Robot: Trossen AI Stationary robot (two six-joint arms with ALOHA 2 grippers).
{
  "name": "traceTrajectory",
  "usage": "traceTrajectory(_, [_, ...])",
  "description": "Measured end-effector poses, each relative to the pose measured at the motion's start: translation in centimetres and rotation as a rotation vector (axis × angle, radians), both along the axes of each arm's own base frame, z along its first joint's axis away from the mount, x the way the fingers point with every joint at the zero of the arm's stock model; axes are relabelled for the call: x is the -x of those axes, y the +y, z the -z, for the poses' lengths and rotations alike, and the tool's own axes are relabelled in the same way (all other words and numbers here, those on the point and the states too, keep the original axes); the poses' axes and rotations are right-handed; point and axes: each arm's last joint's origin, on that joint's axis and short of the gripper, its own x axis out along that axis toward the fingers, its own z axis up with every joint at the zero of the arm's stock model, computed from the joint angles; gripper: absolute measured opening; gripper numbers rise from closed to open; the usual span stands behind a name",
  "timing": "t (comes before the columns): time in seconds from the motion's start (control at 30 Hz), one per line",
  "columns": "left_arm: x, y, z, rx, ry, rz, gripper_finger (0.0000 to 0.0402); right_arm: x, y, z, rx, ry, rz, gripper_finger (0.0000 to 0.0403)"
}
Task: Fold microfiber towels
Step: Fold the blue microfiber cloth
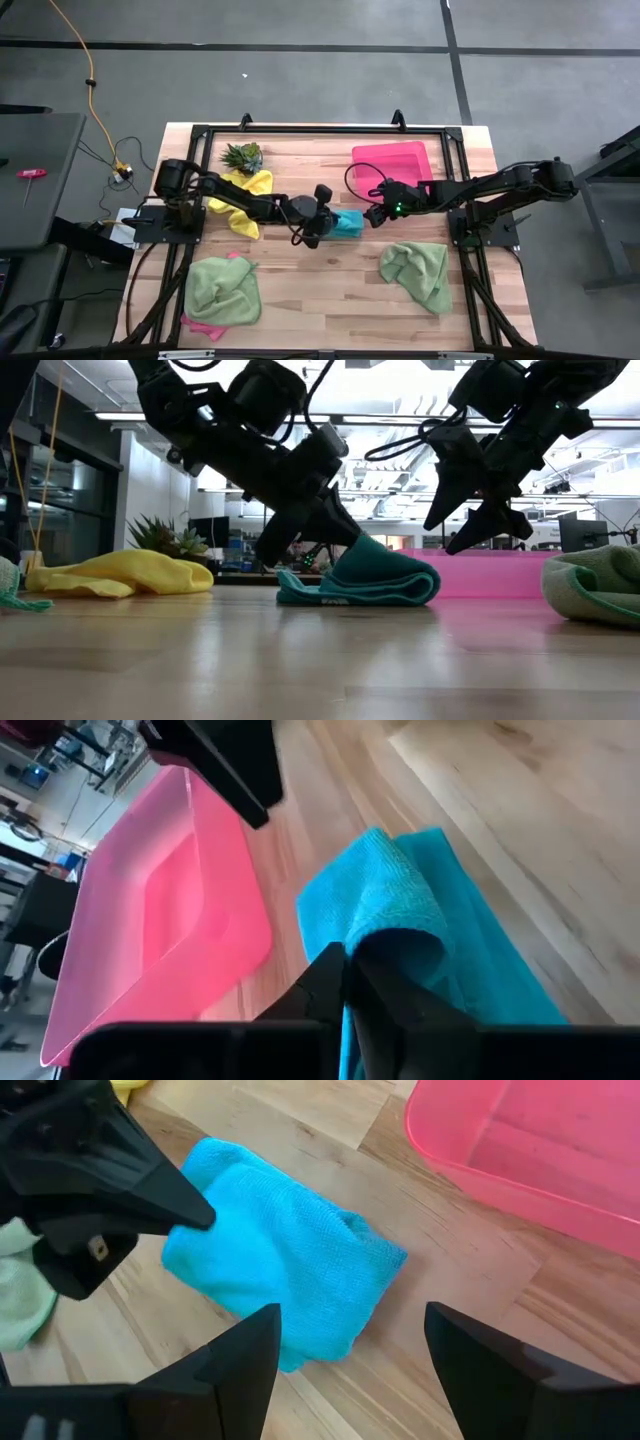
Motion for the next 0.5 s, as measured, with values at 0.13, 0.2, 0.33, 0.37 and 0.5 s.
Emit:
traceTrajectory(0.13, [0.02,0.35,-0.26,0.003,-0.014,-0.020,0.0014,0.00,-0.01,0.00,-0.001,0.000,0.001,0.0240])
traceTrajectory(0.2, [-0.01,0.45,-0.44,-0.002,-0.026,-0.020,0.0009,0.00,0.00,0.00,0.000,0.000,0.000,0.0240])
traceTrajectory(0.33, [0.13,0.69,-0.24,-0.046,0.013,0.001,0.0004,0.00,0.01,0.00,-0.003,0.000,-0.002,0.0240])
traceTrajectory(0.37, [0.18,0.68,-0.15,-0.060,0.029,0.011,0.0004,0.00,0.01,-0.01,-0.004,0.000,-0.002,0.0240])
traceTrajectory(0.5, [0.37,0.68,0.14,-0.124,0.085,0.050,0.0002,0.00,0.01,0.00,-0.004,0.000,-0.002,0.0240])
